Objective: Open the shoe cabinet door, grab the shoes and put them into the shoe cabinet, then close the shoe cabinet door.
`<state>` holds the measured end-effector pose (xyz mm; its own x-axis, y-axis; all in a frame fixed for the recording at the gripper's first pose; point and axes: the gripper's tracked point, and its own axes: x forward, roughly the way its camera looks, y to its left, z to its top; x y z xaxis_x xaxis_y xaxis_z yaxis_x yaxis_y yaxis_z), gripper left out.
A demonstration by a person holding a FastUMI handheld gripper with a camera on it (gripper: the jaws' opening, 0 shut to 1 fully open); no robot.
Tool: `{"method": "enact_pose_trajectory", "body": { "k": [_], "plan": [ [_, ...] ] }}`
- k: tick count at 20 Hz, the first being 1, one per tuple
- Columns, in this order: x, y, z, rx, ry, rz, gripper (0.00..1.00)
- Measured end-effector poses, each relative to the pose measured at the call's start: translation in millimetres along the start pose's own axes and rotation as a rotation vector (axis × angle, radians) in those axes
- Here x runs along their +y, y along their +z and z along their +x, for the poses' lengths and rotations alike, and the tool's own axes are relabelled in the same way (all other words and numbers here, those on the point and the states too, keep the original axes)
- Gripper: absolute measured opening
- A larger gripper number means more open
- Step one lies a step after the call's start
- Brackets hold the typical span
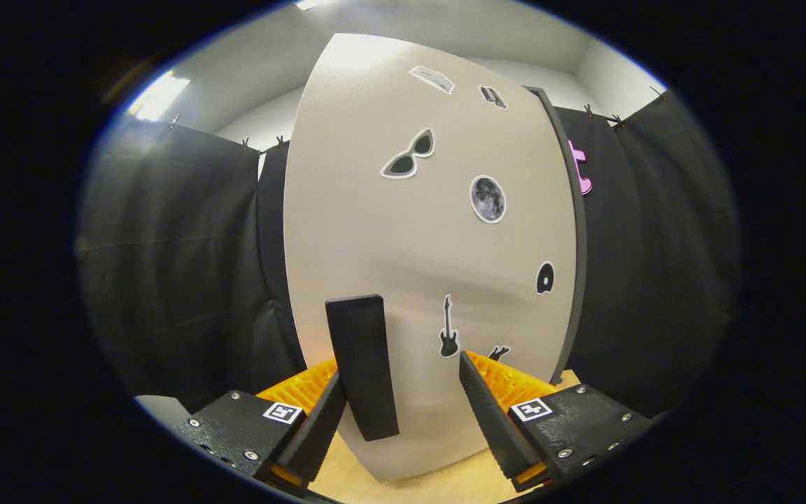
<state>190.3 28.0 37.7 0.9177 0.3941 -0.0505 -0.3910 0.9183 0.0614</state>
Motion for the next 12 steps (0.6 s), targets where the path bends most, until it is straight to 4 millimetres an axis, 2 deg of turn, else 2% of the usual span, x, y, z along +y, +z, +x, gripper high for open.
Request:
{"method": "enact_pose_trajectory", "body": {
  "k": [6,10,12],
  "plan": [
    [7.0,-2.9,4.1,0.004,0.011,0.033,0.91],
    [10.1,-0.8,13.8,-0.010,-0.016,-0.024,0.90],
    [16.4,-0.2,25.5,-0.010,-0.025,-0.034,0.90]
  ]
}}
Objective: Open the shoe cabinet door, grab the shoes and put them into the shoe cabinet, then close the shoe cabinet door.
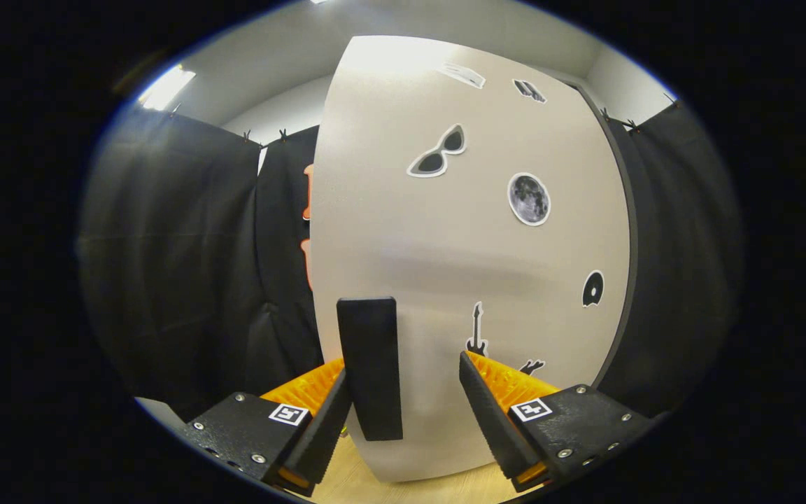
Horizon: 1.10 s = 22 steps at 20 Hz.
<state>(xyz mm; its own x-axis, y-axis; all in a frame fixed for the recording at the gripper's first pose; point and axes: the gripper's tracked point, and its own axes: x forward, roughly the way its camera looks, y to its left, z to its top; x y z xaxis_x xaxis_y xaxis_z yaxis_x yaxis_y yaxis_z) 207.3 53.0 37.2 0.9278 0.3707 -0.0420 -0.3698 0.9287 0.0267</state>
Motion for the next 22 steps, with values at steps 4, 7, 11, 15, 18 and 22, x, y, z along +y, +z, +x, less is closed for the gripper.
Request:
{"method": "enact_pose_trajectory", "body": {
  "k": [4,7,11,15,18,22],
  "plan": [
    [14.3,2.7,16.8,0.006,-0.001,0.015,0.89],
    [18.7,2.7,29.8,0.007,-0.007,0.012,0.89],
    [18.5,-1.3,42.4,0.008,-0.034,-0.007,0.90],
    [17.8,-1.4,54.2,0.000,-0.063,-0.026,0.92],
    [18.4,-1.7,60.9,-0.005,-0.070,-0.007,0.92],
    [19.6,-1.0,69.8,-0.006,-0.086,-0.001,0.93]
  ]
}}
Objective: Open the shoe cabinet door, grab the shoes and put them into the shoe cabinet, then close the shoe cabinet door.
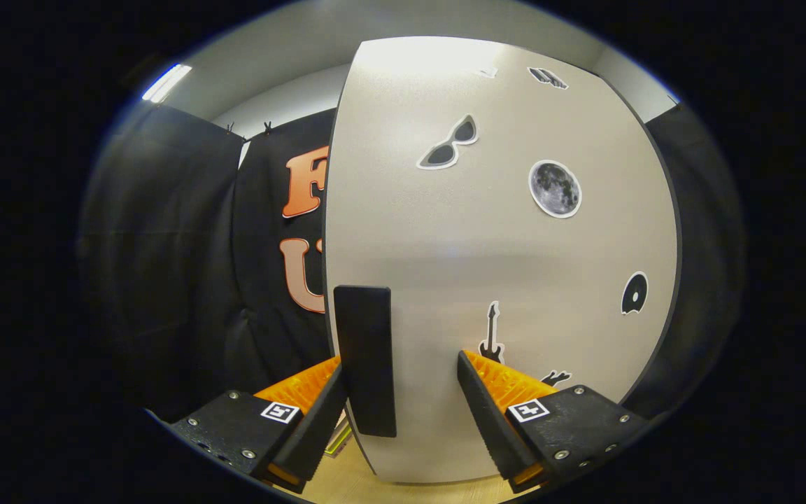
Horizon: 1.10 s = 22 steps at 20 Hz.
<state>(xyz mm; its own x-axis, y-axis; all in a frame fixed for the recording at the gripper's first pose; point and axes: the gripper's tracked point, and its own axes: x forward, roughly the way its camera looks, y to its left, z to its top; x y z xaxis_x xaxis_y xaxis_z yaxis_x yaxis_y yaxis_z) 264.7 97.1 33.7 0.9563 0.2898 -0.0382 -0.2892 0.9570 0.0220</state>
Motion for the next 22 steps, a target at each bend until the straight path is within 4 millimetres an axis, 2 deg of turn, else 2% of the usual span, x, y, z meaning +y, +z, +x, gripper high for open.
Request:
{"method": "enact_pose_trajectory", "body": {
  "k": [7,13,16,19,22],
  "plan": [
    [0.5,-0.5,10.1,-0.002,-0.009,0.030,0.93],
    [6.9,-2.7,7.6,0.002,-0.004,0.053,0.94],
    [8.9,7.7,-11.7,-0.021,-0.009,0.047,0.94],
    [12.3,12.5,-39.3,-0.019,-0.001,0.040,0.94],
    [7.0,17.0,-70.1,-0.023,-0.017,0.014,0.94]
  ]
}}
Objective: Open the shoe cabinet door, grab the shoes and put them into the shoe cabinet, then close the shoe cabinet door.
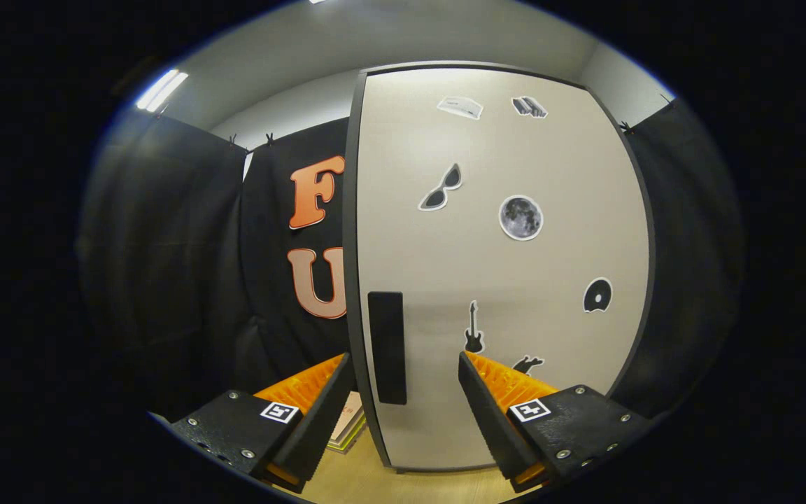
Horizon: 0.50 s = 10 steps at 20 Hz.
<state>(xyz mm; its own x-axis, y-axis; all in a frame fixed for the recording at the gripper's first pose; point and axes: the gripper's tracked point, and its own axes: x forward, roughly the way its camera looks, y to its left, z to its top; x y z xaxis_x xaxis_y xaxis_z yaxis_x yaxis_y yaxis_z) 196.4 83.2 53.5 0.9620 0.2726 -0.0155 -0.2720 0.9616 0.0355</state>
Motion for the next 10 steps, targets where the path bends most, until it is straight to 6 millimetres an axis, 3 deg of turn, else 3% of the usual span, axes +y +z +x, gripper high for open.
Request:
{"method": "enact_pose_trajectory", "body": {
  "k": [10],
  "plan": [
    [-40.5,15.0,-100.5,-0.015,-0.120,-0.003,0.94]
  ]
}}
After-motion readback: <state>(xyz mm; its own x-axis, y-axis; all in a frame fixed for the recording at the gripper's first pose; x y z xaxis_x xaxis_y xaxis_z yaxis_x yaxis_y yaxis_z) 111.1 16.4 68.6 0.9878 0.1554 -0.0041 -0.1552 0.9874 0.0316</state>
